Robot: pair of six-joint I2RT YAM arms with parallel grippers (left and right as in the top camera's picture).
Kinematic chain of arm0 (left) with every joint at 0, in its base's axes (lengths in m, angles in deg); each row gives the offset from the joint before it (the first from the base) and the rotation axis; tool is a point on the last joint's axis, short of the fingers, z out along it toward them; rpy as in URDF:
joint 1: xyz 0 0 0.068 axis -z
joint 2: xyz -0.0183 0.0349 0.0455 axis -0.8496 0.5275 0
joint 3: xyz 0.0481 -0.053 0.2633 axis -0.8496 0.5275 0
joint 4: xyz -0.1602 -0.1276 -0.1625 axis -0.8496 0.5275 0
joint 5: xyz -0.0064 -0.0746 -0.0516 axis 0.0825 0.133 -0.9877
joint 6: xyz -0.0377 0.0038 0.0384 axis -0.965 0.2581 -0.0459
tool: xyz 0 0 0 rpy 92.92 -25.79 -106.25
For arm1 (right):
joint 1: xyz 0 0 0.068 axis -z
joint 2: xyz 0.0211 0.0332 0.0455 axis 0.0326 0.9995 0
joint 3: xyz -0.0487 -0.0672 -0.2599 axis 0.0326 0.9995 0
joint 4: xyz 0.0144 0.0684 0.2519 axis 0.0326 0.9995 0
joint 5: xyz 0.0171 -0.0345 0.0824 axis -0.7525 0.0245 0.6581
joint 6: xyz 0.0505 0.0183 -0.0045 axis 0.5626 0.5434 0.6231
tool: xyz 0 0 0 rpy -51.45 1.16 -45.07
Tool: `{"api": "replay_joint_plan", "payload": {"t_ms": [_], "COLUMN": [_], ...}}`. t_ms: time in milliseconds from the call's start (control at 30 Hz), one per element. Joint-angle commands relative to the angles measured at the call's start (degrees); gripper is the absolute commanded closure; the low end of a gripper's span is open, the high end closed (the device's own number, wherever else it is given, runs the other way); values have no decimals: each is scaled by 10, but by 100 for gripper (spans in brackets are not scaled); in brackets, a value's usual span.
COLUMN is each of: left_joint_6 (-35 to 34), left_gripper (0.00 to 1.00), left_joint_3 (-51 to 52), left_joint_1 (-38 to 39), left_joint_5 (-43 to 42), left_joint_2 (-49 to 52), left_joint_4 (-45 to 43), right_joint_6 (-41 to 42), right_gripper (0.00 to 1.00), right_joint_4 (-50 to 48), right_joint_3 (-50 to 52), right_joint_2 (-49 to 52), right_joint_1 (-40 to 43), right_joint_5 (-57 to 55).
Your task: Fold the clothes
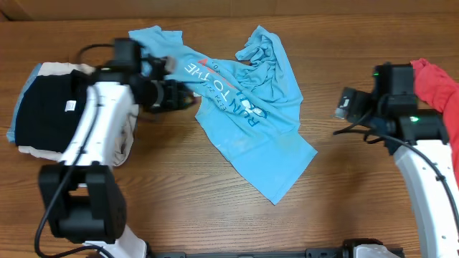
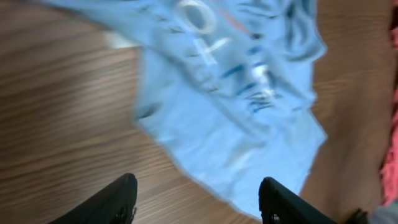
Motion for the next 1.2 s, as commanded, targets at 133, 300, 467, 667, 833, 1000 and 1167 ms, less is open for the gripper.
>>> {"api": "replay_joint_plan", "payload": {"t_ms": [133, 300, 467, 667, 833, 1000, 1167], "left_joint_6": [-231, -313, -330, -340, -363, -370, -376], "left_gripper": [35, 46, 55, 39, 38, 39, 52], "left_joint_3": [28, 41, 41, 48, 63, 87, 90], "left_joint_1": [191, 279, 290, 280, 280, 280, 285], "left_joint_5": [47, 47, 80, 114, 129, 116, 118], "left_joint_2": [45, 89, 101, 101, 102, 106, 107], "left_joint_4": [-32, -21, 19, 68, 46, 9, -30], "right_joint_6": [8, 8, 8, 8, 8, 8, 8], "right_gripper": [0, 0, 0, 0, 0, 0, 0], "right_joint_4": [15, 19, 20, 21, 23, 27, 27], "right_joint_3": [-12, -12, -11, -11, -11, -11, -11], "right_joint_2": [-1, -1, -1, 0, 0, -1, -1], "right_joint_1": [42, 42, 42, 42, 42, 42, 42], "right_joint_5": [22, 22, 22, 22, 22, 22, 23]}}
